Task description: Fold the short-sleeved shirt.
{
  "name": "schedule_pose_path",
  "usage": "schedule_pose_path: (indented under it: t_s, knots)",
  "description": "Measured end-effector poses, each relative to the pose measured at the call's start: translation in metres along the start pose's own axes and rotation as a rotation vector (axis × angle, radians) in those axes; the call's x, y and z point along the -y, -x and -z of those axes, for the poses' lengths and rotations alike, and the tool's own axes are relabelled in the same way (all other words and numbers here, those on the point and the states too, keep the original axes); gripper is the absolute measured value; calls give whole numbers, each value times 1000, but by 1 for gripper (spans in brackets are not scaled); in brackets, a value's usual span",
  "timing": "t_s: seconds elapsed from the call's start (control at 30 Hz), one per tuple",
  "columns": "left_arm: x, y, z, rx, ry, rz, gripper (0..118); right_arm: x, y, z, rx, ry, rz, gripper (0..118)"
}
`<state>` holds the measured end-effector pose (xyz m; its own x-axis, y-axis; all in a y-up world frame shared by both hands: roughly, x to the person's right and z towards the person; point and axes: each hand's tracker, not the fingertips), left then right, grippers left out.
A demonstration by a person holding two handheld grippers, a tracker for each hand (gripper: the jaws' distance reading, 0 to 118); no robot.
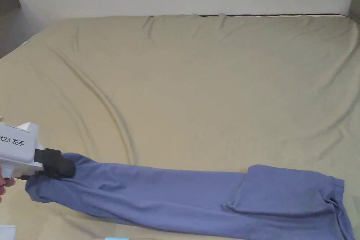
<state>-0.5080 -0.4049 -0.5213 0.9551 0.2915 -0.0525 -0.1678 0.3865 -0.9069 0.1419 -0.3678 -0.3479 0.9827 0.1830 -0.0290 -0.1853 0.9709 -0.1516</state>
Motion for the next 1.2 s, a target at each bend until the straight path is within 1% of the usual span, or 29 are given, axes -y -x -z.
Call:
schedule_pose_path:
  t_s: [0.03, 0.13, 0.2, 0.23, 0.37, 0.47, 0.5, 0.53, 0.57, 0.6, 0.63, 0.67, 0.7, 0.73, 0.77, 0.8, 0.83, 0.87, 0.9, 0.97, 1.0, 1.03, 1.07, 1.1, 1.13, 1.2]
  knots:
    - [1, -13, -2, 13, 9, 21, 10, -1, 0, 0, -4, -3, 5, 0]
    - [1, -62, -8, 34, -2, 19, 10, -3, 2, 0, -21, -16, 12, 0]
    - [3, -102, -4, 43, 11, 72, 10, -3, 4, -1, -37, -24, 25, 0]
    - [5, -123, 2, 38, 29, 113, 10, -3, 5, -2, -48, -27, 31, 0]
    - [17, -187, 33, 47, 93, 191, 10, -1, 8, -3, -85, -44, 40, 0]
    - [28, -216, 70, 47, 108, 202, 11, -2, 16, -1, -107, -65, 8, 0]
    - [33, -224, 81, 34, 124, 194, 19, -2, 18, 0, -111, -67, -4, 0]
    - [35, -228, 94, 25, 134, 209, 36, -1, 19, -1, -115, -67, -10, 0]
    - [40, -236, 102, 37, 140, 218, 60, 0, 18, -1, -118, -71, -14, 0]
    - [47, -246, 110, 73, 158, 259, 60, 2, 16, -1, -125, -74, -22, 0]
    - [53, -255, 113, 117, 147, 270, 69, 3, 15, -1, -132, -63, -22, 0]
    - [54, -262, 115, 142, 146, 273, 85, 4, 14, 0, -121, -66, -31, 0]
    - [55, -272, 110, 177, 158, 255, 102, 5, 11, 1, -121, -56, -15, 0]
    - [53, -279, 101, 230, 144, 257, 102, 5, 6, 2, -126, -38, 22, 0]
    - [51, -283, 91, 284, 128, 260, 101, 5, 3, 2, -119, -49, 25, 0]
    - [45, -286, 73, 308, 90, 269, 101, 5, 0, 3, -117, -36, 56, 0]
    - [41, -286, 58, 283, 35, 282, 98, 5, -1, 4, -113, -30, 68, 0]
    - [37, -283, 44, 267, -21, 293, 89, 6, -3, 3, -109, -20, 85, 0]
    - [36, -277, 34, 233, -74, 296, 62, 5, -4, 3, -111, -25, 82, 0]
    - [40, -269, 28, 103, -92, 300, 8, 5, -3, 4, -111, -22, 89, 0]
    - [45, -263, 38, -5, -78, 319, 0, 5, -3, 3, -111, -23, 89, 0]
    - [51, -258, 47, -105, -55, 358, 0, 4, -2, 4, -112, -22, 88, 0]
    - [59, -256, 57, -148, -23, 396, 0, 4, -1, 5, -114, -21, 88, 0]
    - [66, -251, 71, -181, 15, 391, 0, 3, 0, 5, -116, -22, 88, 0]
    - [73, -248, 82, -191, 44, 399, 0, 3, 1, 5, -120, -22, 85, 0]
    - [81, -246, 107, -134, 80, 409, 0, 2, 4, 5, -124, -25, 69, 0]
